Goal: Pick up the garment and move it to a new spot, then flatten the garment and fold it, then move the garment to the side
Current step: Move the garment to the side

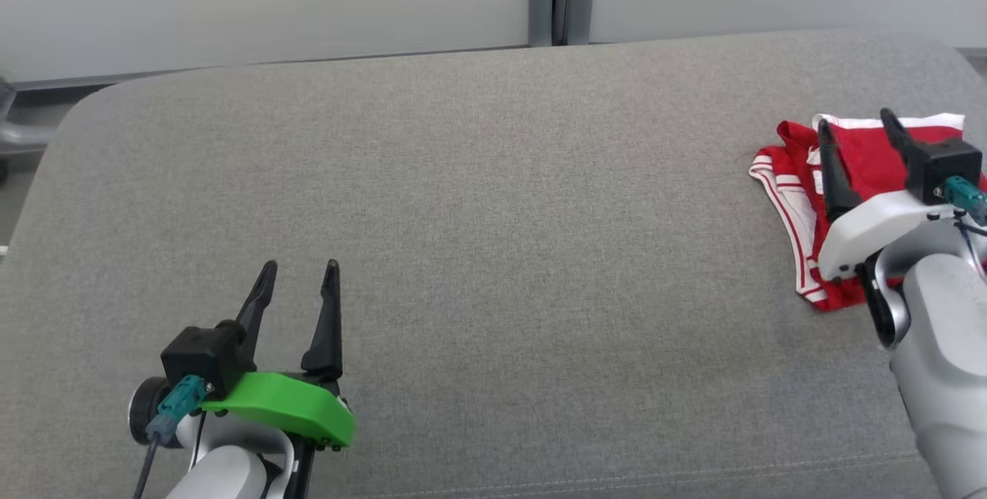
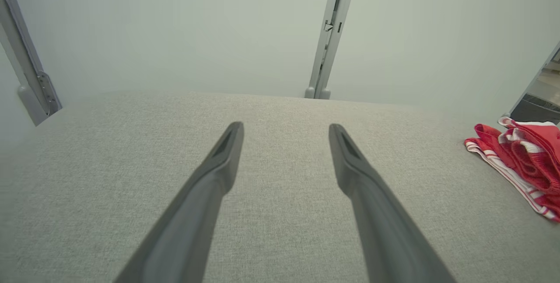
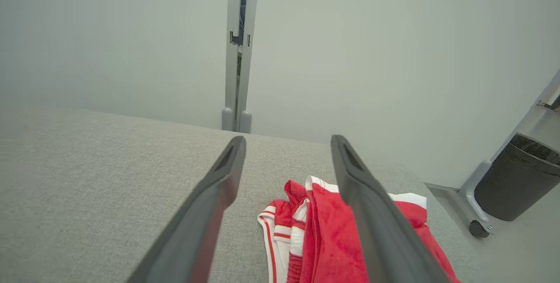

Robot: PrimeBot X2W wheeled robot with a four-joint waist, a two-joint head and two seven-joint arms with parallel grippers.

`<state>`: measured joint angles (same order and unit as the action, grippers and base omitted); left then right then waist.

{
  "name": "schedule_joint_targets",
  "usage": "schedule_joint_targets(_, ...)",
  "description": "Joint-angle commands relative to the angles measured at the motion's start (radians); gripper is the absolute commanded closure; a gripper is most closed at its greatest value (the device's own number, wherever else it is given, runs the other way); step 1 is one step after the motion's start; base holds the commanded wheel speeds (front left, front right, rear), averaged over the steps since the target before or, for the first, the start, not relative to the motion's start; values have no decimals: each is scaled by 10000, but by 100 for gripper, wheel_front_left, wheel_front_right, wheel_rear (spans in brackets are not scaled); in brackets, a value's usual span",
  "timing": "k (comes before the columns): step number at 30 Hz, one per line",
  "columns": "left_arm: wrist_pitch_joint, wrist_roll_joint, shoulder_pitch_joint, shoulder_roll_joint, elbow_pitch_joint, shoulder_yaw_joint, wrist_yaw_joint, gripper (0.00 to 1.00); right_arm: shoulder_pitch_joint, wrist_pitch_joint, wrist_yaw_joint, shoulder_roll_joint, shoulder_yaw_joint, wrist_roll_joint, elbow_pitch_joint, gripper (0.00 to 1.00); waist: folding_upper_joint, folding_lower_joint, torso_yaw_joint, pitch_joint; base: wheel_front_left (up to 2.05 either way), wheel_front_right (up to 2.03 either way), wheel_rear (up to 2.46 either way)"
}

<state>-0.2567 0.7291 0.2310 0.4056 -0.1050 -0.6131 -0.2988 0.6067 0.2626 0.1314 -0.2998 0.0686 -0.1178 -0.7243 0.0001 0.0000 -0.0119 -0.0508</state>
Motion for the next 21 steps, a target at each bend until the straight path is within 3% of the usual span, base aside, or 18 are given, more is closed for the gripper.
schedule_joint_targets(1, -50, 43, -180, 49, -64, 148, -116, 0, -320, 20, -15, 183, -113, 68, 149, 0, -1, 0, -238, 425, 0, 0, 0)
schedule_joint_targets(13, -83, 272, -855, 405, -305, 1033, -639, 0, -2231, -122, -14, 2188, -1890, 339, 1481, 0, -1, 0, -603, 1389, 0, 0, 0)
schedule_joint_targets(21, 152, 890, -1434, 389, -259, 1100, -167, 0, -3316, -638, -14, 2478, -1662, -504, 2057, 0, -1, 0, -963, 1619, 0, 0, 0)
